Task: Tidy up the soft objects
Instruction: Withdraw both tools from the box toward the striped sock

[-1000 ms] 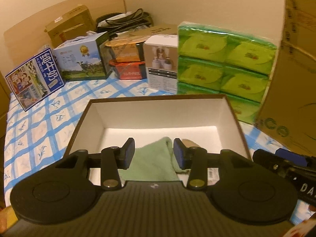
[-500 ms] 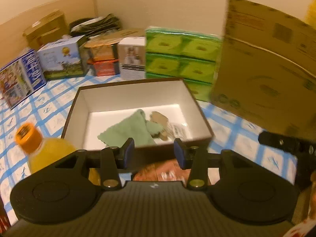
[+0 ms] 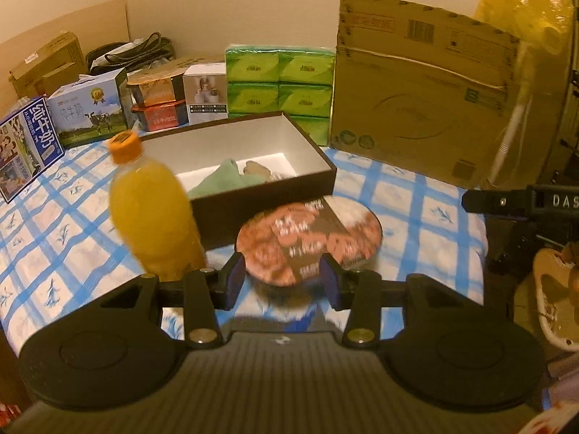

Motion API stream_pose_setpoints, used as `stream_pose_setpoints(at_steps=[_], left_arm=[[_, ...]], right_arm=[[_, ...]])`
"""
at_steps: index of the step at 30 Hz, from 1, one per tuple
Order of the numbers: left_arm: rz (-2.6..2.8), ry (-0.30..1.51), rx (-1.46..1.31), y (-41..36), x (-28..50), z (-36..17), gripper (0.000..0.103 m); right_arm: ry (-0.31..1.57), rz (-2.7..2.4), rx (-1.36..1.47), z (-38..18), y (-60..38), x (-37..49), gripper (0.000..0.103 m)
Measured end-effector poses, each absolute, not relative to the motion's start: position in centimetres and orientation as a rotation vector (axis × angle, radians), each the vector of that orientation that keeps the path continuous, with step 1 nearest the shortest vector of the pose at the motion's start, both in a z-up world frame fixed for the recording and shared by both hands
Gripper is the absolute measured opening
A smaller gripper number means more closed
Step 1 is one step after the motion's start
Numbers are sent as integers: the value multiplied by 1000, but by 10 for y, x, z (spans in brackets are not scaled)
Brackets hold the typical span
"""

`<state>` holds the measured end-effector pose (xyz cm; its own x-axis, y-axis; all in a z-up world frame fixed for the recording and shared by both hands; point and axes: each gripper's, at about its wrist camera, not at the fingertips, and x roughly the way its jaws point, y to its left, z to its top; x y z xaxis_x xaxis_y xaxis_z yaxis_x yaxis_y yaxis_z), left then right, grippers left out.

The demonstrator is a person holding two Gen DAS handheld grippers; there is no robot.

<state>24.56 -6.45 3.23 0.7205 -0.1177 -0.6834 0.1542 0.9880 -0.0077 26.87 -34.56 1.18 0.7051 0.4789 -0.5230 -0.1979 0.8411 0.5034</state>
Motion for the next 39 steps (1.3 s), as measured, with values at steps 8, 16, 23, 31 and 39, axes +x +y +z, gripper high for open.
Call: stream_pose_setpoints(at_steps=[8,16,23,31,39], left_arm=[[-109,752,7,-25,189,33,42],[-45,767,-28,12,145,24,42],[1,774,-53,36,122,13,42],[-2,793,-49,33,107,-7,42],[-18,842,-43,29,97,-33,42]], right_arm=[[666,393,465,22,-329,216,81],[679,452,452,11,-308,177,81],[763,436,334,-14,-286,150,81],[818,451,154,-46,-264,125,81],[881,454,102,-73,-255,125,79]])
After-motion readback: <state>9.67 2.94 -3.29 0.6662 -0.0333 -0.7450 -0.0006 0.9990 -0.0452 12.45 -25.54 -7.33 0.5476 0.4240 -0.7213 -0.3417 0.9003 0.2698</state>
